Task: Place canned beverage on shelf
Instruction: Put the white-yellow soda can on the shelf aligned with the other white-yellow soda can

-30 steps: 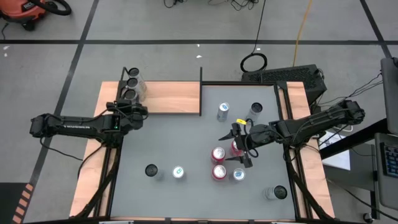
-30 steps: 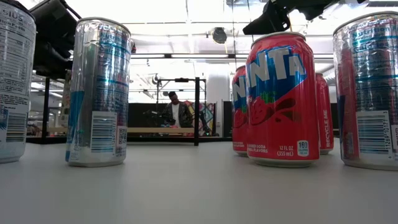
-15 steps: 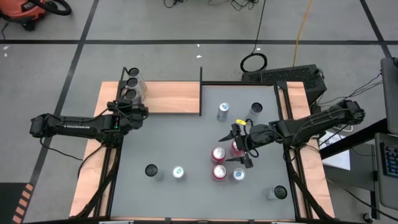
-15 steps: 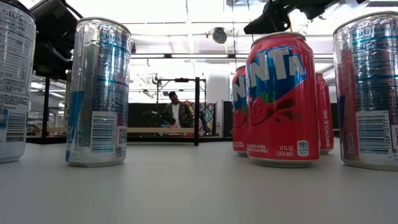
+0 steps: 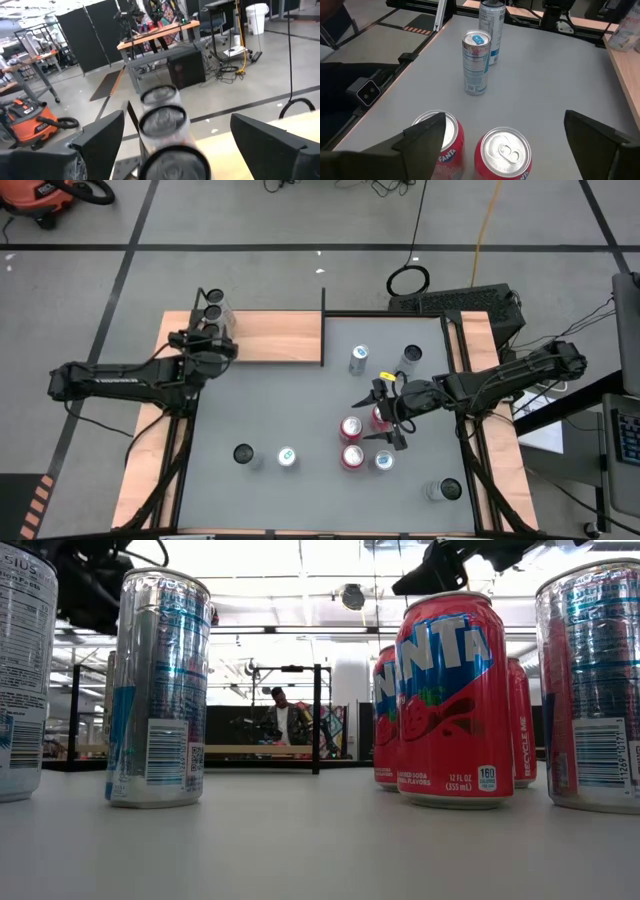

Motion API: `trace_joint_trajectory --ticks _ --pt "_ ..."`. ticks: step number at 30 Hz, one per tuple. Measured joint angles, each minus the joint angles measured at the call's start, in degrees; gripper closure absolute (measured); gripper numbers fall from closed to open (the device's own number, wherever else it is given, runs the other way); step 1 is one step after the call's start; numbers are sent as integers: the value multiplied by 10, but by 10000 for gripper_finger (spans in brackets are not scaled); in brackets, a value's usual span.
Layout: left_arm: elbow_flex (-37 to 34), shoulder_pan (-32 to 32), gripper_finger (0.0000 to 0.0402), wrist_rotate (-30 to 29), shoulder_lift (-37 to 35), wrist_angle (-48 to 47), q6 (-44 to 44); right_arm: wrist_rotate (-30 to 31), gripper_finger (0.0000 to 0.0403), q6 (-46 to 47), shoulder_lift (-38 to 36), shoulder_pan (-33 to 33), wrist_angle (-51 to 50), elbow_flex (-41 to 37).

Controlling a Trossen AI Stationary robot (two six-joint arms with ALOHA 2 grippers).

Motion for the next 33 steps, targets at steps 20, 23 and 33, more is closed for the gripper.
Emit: trace_joint_trajectory --ticks 20,23,33 --pt "92 -224 97 48 4 -19 -79 1 62 2 0 8 -13 0" --pt "92 -269 110 51 21 -61 -152 1 62 -2 0 7 -12 0" --pt "91 -297 165 137 109 -376 -570 2 62 -2 0 7 -12 0"
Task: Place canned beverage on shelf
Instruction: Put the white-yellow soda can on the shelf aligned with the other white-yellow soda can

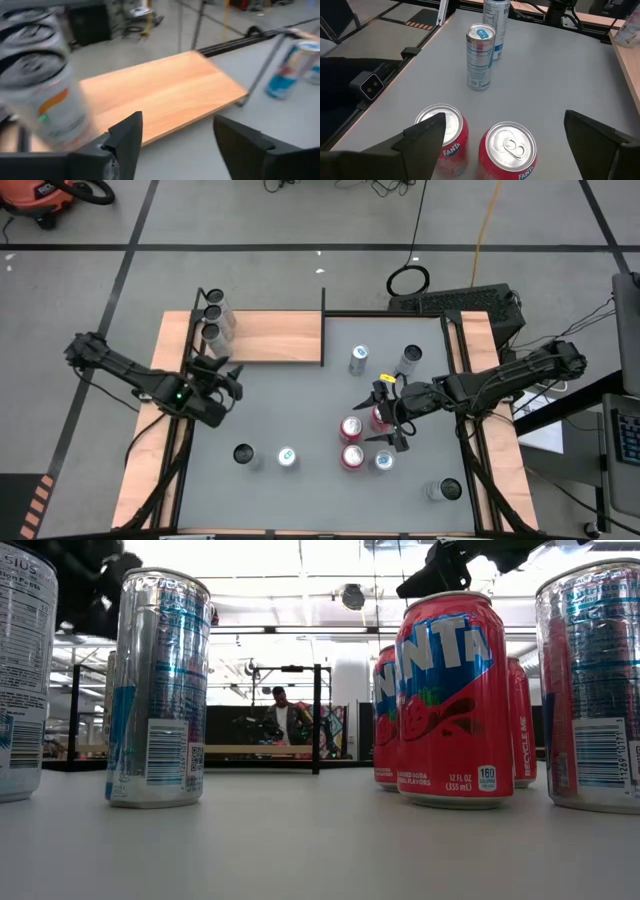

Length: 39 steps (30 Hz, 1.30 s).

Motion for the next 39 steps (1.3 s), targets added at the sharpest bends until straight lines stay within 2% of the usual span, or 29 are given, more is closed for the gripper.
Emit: trace_joint_trajectory --ticks 5,16,28,39 --pt "-19 26 210 39 35 -76 -98 0 62 -3 0 0 3 0" --pt "-87 105 296 58 54 -72 -128 1 62 -11 0 0 5 0" --pt "-139 145 302 45 54 -27 -128 1 62 -11 0 0 5 0" --pt "-144 169 302 9 54 -27 -125 1 62 -11 0 0 5 0"
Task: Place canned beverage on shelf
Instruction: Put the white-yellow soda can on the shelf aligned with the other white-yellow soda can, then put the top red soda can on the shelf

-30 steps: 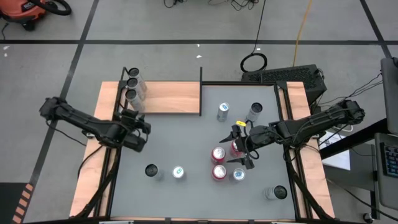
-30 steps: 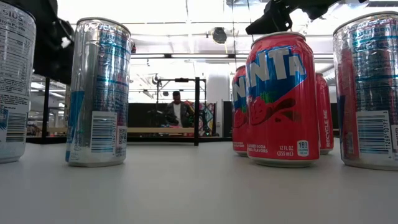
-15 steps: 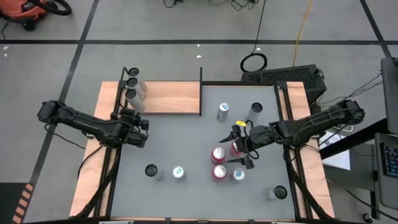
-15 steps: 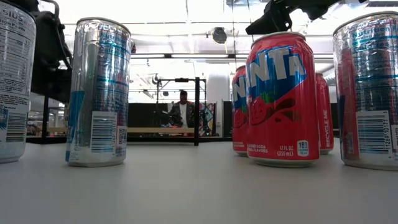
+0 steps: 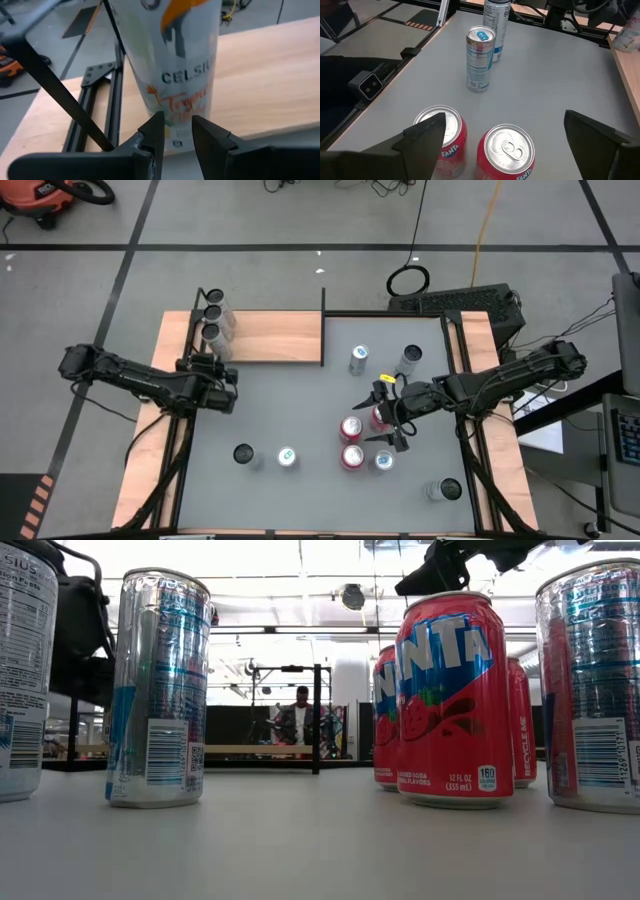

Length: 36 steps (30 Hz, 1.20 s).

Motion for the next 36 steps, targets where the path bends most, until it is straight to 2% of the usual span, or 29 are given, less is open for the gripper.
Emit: trace_joint_trajectory --ticks 16,27,32,36 --pt "0 48 302 -25 0 0 33 -1 61 0 0 0 0 0" --pt "0 50 302 -31 0 0 34 -1 61 0 0 0 0 0" --pt "11 35 302 -5 0 -2 41 -1 61 11 0 0 -1 0" --pt "60 17 302 17 -1 -17 83 -1 61 13 0 5 -3 0"
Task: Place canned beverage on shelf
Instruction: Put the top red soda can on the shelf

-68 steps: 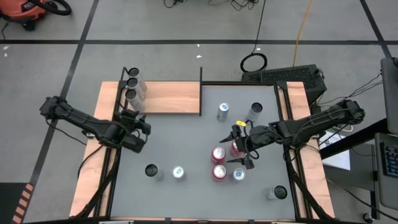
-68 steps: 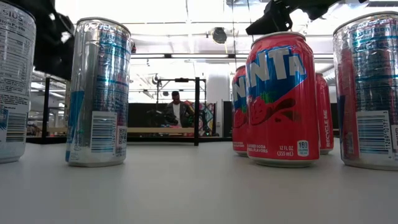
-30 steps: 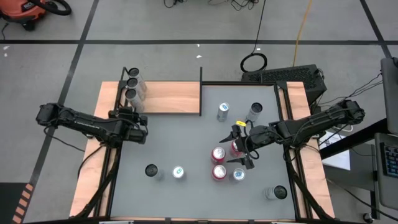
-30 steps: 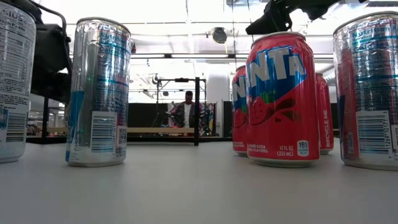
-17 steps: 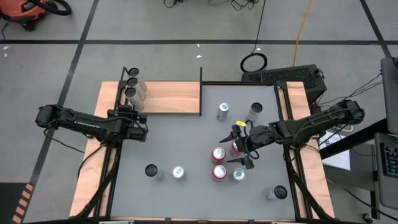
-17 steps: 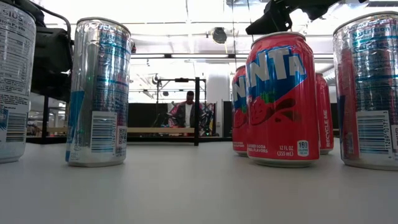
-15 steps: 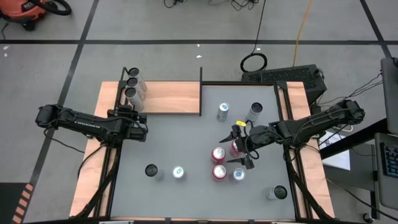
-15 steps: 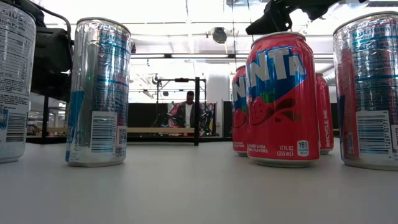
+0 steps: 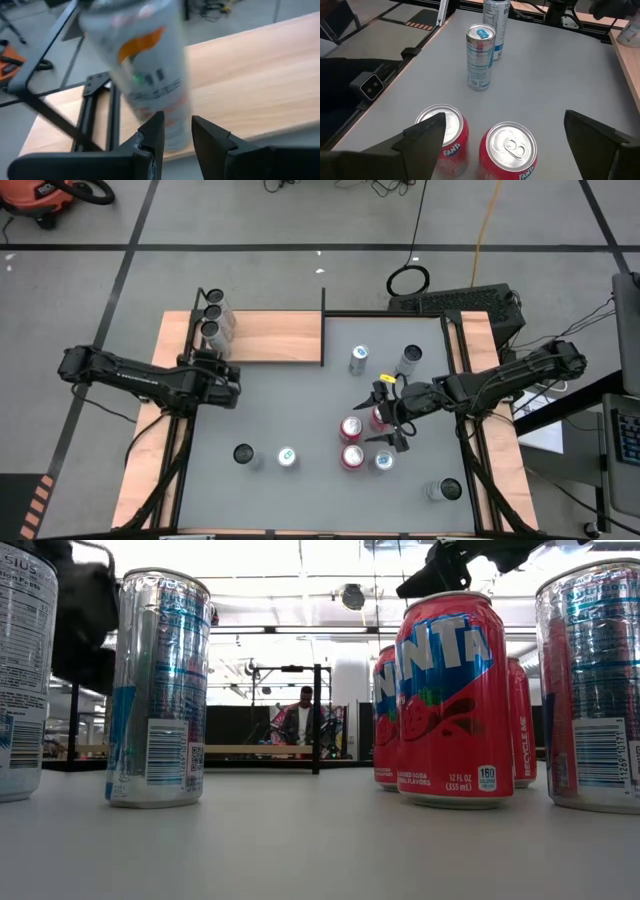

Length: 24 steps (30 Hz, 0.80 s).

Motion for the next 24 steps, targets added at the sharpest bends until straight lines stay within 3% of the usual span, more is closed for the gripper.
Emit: trace_joint_trajectory --ticks 5,9,13,17,19,21,24 --pt "87 -24 302 60 -1 -27 66 1 61 0 0 14 1 0" --pt "156 -63 302 48 -1 16 157 3 62 0 5 25 8 0" --pt "204 -84 302 35 -1 136 309 17 62 8 15 32 52 0" --pt "207 -104 302 39 0 324 494 25 62 64 14 33 111 0" --pt "207 -115 302 81 0 427 604 48 62 99 14 37 110 1" --pt "207 -122 302 164 -1 506 693 81 62 127 15 46 102 3" --pt "207 -132 302 265 0 560 749 112 62 157 15 61 101 4"
